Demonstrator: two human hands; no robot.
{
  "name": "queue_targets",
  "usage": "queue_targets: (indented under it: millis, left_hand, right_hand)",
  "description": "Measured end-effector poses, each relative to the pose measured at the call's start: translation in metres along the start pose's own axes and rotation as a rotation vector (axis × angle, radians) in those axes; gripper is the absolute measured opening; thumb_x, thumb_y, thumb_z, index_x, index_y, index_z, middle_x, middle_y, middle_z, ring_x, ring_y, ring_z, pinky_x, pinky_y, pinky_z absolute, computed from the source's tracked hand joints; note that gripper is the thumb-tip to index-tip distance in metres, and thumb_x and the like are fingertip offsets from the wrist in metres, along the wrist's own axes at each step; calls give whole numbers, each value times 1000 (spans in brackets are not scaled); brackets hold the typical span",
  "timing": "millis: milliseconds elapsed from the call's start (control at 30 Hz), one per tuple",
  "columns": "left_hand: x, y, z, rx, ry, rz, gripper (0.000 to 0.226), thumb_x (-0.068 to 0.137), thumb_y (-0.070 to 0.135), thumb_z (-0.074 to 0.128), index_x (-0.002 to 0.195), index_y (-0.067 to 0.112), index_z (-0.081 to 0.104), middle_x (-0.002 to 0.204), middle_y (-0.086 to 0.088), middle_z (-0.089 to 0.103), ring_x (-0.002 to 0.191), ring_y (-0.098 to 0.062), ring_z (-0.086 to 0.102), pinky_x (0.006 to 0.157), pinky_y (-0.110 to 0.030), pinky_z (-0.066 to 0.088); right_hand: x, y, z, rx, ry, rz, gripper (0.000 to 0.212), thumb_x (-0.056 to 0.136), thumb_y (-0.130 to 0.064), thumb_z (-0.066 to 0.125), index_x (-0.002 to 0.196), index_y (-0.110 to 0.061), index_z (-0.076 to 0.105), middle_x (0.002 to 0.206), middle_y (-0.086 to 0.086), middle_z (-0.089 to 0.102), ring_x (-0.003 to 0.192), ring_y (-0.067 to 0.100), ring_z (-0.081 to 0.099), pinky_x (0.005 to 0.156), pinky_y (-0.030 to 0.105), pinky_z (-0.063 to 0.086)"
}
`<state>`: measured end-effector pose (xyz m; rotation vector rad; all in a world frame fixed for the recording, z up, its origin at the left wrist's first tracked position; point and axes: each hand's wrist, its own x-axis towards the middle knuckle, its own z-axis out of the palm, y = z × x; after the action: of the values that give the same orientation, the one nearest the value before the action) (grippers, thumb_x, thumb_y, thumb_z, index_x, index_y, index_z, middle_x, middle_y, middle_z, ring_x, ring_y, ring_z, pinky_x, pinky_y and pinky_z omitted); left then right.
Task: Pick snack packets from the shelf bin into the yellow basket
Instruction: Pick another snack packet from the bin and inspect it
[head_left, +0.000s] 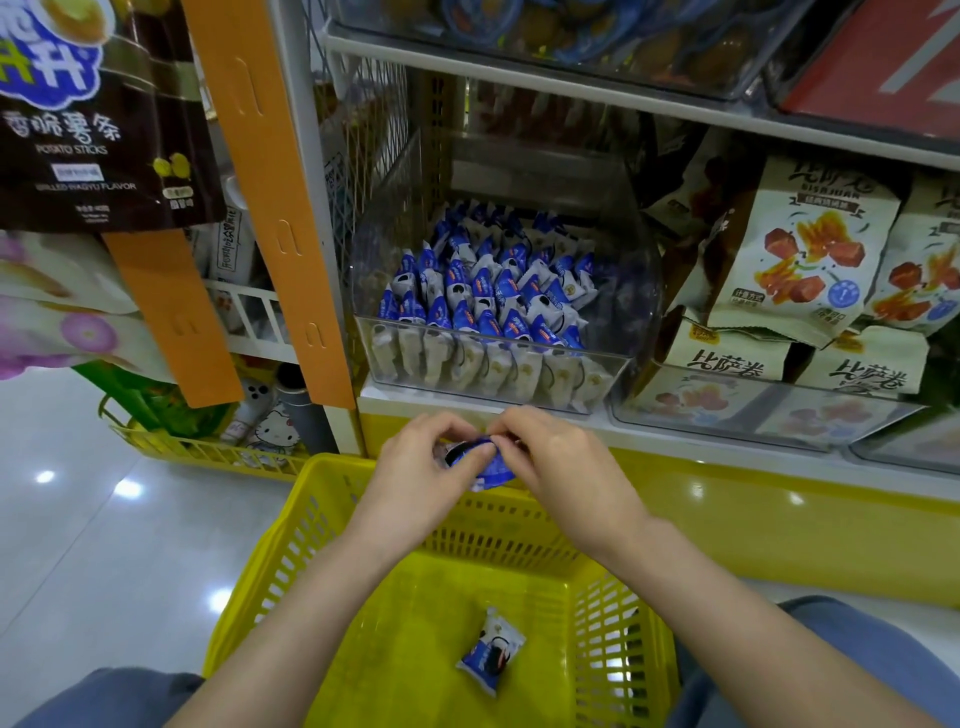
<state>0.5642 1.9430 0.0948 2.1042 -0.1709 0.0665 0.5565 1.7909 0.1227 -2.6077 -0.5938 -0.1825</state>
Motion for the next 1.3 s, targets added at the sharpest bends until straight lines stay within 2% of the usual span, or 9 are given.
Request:
queue_targets:
  millis: [133,233,333,433,533,767,933,1033,1300]
  left_hand:
    - [3,-1,1,-73,55,-51,15,86,20,62,71,20,60,68,6,60,68,-8,54,64,-21,41]
    - [3,1,2,-129,157,-119,24,92,22,55,68,17,54,59,7,52,55,-1,47,59,-15,43]
    - [2,5,5,-383,144,-265,26,95,22,49,71,12,52,67,-1,57,65,-13,57,66,-39,57]
    - [-1,4,6,-296,82,-239,27,95,22,48,69,15,51,63,3,55,61,-12,55,57,-32,51]
    - [-3,2,5,-102,39,-97,23,95,20,49,72,22,51,63,10,55,57,-5,51,52,-20,38]
    - [-5,7,0,33,125,178,15,94,11,49,95,23,58,78,19,59,75,3,57,59,-7,39]
    - [2,12,-2,-383,18,-113,28,94,1,44,81,21,60,79,-2,67,72,-10,64,66,-27,55]
    - [2,19,-3,-701,-105,-235,24,95,5,42,88,18,62,78,4,71,72,-4,66,60,-21,54]
    - [-2,20,4,-727,66,-224,15,94,16,49,98,23,62,85,1,71,76,-11,68,61,-24,56]
  right_hand:
    - [-1,0,9,288,99,120,17,93,-22,53,109,-18,54,106,-5,61,97,8,59,82,33,50]
    - [-1,-3,18,526,136,268,47,87,-36,57,128,-23,38,124,-10,48,115,-4,46,98,18,42]
    - [0,-8,26,675,55,410,54,83,-39,63,128,-24,37,119,-19,47,105,-11,50,84,10,43]
    - [2,-8,27,768,57,451,44,83,-25,67,119,-28,42,105,-24,52,91,-9,57,70,8,47]
    - [5,-4,23,779,51,458,50,82,-16,67,127,-20,45,105,-21,53,96,3,58,81,22,53]
    - [9,-2,15,793,-55,401,64,83,-8,65,138,-17,35,121,-17,44,93,-9,52,69,3,45]
    - [10,-1,12,688,-7,364,70,78,-12,70,138,-21,35,122,-16,49,96,-9,53,76,0,41]
    - [6,1,11,522,99,313,73,75,-22,74,138,-20,37,117,-16,52,96,-13,50,81,0,39]
    - [2,-1,15,422,108,224,80,70,-37,76,137,-23,36,121,-16,46,111,-2,44,91,2,32]
